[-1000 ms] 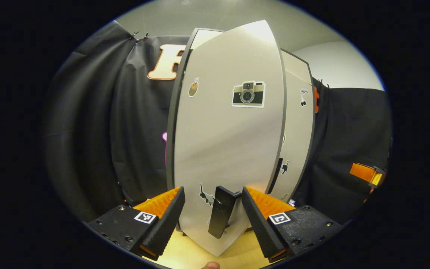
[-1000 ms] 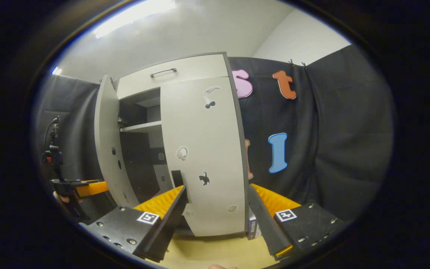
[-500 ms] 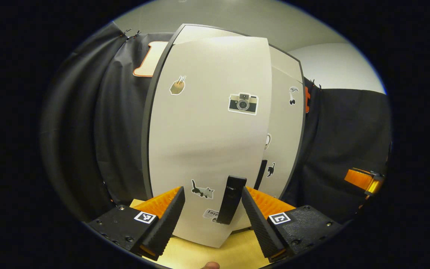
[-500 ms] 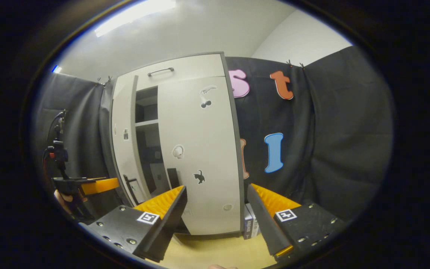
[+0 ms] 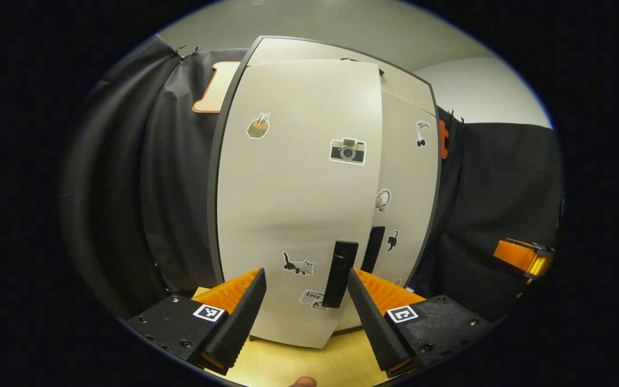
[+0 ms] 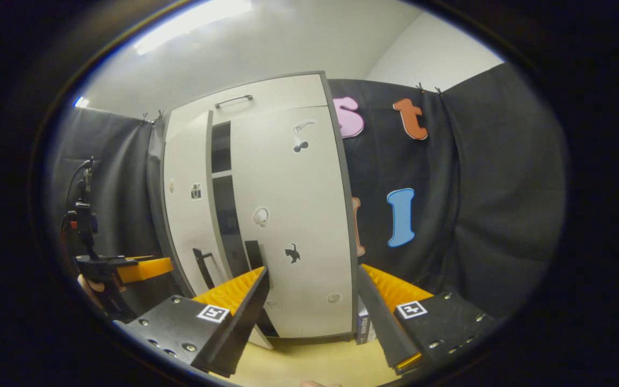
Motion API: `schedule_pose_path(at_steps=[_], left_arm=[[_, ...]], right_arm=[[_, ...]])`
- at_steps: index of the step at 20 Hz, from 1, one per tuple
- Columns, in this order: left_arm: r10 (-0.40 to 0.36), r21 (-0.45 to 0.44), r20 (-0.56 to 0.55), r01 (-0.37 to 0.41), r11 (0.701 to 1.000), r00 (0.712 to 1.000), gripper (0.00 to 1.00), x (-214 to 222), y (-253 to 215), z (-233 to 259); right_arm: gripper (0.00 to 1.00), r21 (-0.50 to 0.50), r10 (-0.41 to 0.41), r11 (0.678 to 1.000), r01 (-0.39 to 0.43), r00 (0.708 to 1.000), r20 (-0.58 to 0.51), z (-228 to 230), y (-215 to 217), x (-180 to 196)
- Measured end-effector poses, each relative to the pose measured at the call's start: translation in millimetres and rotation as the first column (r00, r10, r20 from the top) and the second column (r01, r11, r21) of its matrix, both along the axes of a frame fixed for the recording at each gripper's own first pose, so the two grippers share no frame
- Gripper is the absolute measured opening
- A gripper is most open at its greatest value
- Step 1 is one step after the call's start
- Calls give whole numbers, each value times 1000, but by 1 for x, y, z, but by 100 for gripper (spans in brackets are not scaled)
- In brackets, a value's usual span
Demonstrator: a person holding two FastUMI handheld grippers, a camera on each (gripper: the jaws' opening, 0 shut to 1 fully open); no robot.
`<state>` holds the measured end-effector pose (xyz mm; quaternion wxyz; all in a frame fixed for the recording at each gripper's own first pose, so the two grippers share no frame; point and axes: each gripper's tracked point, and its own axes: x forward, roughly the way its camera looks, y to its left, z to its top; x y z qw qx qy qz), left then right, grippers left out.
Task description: Grab one shoe with the right hand and put it into the shoe cabinet, grab the other shoe with the left hand and put it into the shoe cabinet; then close the right door with the right hand and the left door with the left hand.
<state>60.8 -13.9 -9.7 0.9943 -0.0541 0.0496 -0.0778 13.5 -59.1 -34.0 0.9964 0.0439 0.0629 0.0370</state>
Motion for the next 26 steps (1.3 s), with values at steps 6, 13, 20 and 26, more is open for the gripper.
schedule_pose_path(at_steps=[6,13,20,26], left_arm=[[10,4,0,-10,1000,1000,94,-2,-1,1],[14,11,3,-14,1000,1000,94,0,-4,1],[15,13,-6,-15,1000,1000,94,3,-5,-3],[17,15,-7,-17,1000,1000,94,2,-5,-3]], right_arm=[[97,-2,20,1000,-20,1000,0,-2,7,4],[97,-5,28,1000,-28,1000,-4,-4,12,5],[97,-9,26,1000,-26,1000,-3,-4,11,6],[94,-9,30,1000,-30,1000,-9,-7,13,8]])
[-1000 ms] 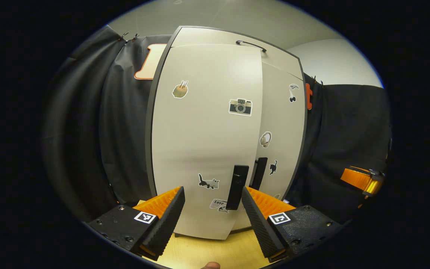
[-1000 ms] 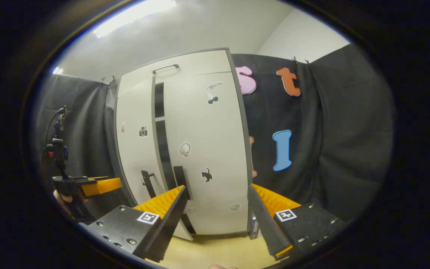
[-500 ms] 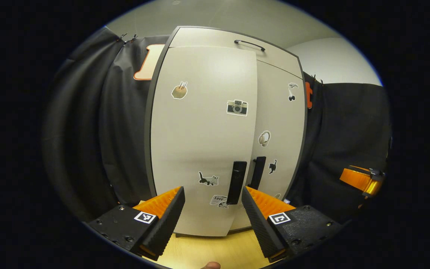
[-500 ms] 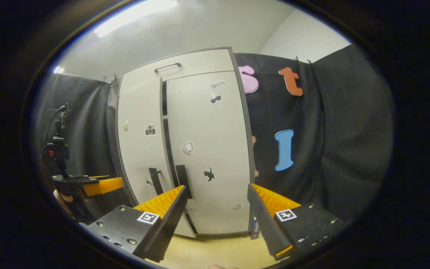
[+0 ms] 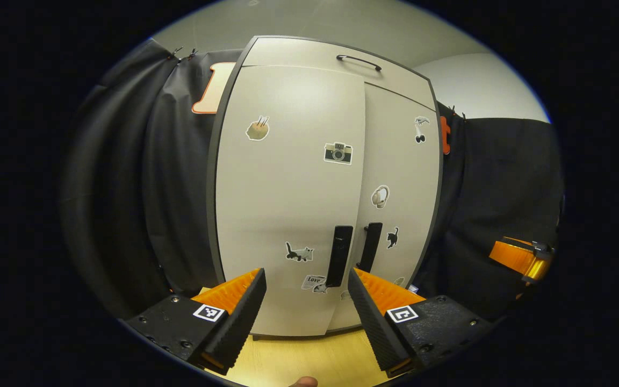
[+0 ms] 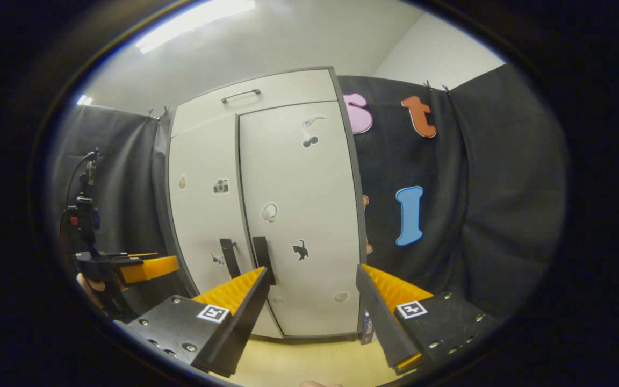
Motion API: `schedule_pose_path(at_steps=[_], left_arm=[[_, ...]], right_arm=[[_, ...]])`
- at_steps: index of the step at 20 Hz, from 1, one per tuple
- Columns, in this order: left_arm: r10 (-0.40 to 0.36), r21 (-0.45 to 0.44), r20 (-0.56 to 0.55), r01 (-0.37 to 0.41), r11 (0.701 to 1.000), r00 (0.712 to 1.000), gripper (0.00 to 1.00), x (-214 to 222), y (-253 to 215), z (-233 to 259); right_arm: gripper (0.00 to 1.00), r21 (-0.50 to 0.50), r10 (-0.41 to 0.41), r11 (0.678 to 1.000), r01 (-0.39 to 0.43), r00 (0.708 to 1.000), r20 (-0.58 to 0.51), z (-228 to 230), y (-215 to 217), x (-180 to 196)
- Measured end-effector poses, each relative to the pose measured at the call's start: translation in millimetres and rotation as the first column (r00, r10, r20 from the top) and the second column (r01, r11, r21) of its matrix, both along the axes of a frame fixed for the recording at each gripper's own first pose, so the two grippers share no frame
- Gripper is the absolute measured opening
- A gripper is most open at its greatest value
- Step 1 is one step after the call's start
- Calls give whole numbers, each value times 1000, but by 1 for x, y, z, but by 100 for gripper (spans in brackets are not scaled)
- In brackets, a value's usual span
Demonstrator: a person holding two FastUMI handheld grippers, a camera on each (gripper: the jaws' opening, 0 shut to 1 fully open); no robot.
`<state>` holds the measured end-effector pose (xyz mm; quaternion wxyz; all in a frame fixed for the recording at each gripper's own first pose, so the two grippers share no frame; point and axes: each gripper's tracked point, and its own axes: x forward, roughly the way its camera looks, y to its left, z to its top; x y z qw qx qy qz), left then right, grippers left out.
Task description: Grab one shoe with the right hand and put it into the shoe cabinet, grab the other shoe with the left hand and put it into the shoe cabinet; then close the right door with the right hand and the left door with the left hand.
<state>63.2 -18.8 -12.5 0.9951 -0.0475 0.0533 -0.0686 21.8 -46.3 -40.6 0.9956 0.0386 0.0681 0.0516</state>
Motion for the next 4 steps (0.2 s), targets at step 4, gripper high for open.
schedule_pose_path(at_steps=[4], left_arm=[[9,-2,-3,-9,1000,1000,94,1,2,-1]], right_arm=[[98,-5,5,1000,-5,1000,1,-1,3,1]])
